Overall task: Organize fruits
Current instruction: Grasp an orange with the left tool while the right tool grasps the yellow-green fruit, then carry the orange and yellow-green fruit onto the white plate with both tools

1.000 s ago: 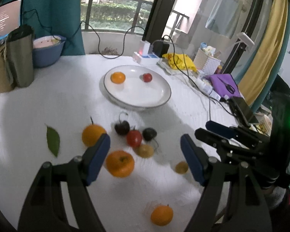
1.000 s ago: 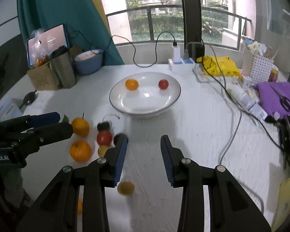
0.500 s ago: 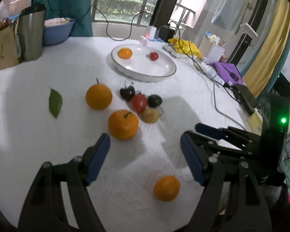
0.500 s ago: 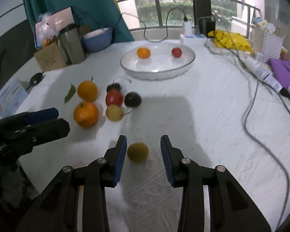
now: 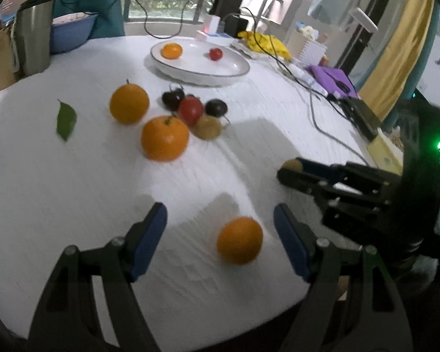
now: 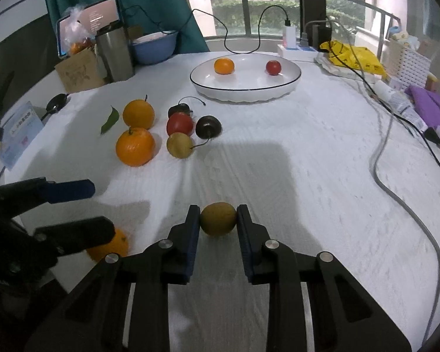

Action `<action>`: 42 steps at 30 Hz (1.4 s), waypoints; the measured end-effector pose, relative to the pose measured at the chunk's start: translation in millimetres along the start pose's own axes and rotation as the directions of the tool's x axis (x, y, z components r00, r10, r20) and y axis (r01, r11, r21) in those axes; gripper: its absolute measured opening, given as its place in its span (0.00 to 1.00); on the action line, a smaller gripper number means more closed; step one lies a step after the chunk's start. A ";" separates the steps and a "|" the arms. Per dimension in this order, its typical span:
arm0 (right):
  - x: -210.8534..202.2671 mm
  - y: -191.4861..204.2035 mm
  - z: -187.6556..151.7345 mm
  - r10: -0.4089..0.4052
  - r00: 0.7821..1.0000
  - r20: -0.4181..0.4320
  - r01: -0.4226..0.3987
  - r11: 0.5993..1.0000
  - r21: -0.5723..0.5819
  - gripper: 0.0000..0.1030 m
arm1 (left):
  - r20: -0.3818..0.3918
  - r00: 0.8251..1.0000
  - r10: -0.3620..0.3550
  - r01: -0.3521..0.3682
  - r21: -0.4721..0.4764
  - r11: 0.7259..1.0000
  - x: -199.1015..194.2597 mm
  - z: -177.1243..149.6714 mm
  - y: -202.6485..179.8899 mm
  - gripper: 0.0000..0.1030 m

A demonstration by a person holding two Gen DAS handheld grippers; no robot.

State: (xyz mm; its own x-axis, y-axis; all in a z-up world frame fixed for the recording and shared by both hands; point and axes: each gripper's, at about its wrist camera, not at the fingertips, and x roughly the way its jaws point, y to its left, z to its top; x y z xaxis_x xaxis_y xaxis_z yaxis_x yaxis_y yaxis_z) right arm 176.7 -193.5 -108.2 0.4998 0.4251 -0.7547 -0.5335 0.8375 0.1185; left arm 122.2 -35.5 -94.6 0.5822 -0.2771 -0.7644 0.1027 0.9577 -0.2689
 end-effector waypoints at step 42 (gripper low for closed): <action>-17.1 -19.2 45.5 0.007 0.998 0.069 -0.008 1.000 0.020 0.27 | 0.027 1.000 0.013 -0.016 0.131 0.991 9.1 50.4 -7.3 0.33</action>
State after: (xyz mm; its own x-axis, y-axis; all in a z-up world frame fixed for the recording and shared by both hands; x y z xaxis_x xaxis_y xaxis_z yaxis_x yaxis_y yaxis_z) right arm 209.4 -201.2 -68.2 0.5421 0.4535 -0.7075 -0.5240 0.8406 0.1374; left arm 167.4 -41.0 -70.1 0.6049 -0.2625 -0.7518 0.1980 0.9640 -0.1773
